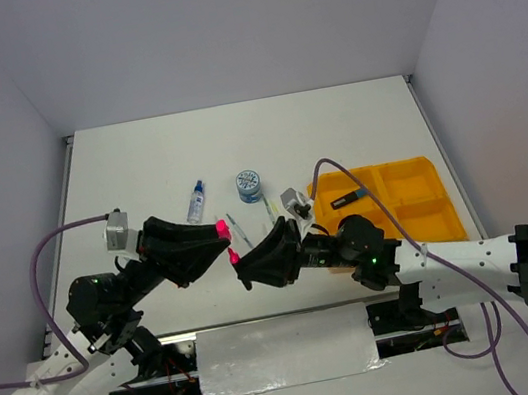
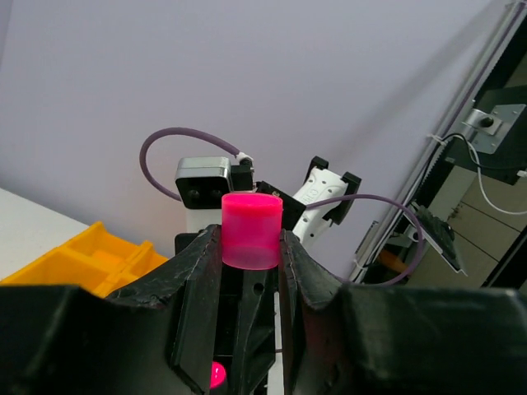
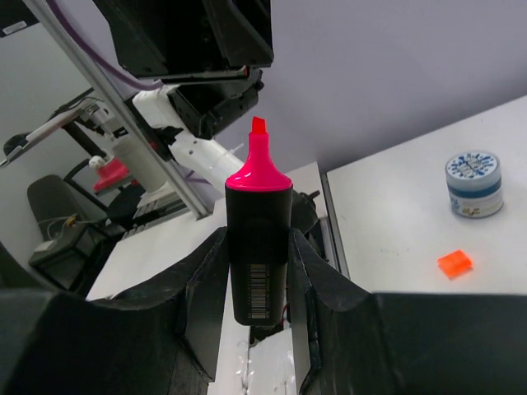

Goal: Sort the stationery into containers
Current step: Close the pen cap on the pen.

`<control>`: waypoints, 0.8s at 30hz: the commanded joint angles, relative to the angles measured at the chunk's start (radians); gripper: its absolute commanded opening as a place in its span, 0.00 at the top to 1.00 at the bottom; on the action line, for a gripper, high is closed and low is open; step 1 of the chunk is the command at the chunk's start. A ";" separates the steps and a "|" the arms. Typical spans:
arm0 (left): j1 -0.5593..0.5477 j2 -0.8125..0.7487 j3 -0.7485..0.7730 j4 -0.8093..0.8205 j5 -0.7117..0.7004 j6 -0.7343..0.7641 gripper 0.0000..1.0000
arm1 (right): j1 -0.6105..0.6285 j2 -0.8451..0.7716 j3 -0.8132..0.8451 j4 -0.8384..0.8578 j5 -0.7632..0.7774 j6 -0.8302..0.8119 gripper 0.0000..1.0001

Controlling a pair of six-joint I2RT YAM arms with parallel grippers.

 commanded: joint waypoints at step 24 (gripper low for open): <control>-0.002 -0.002 -0.002 0.053 0.061 0.001 0.90 | 0.039 -0.054 0.115 0.010 0.024 -0.096 1.00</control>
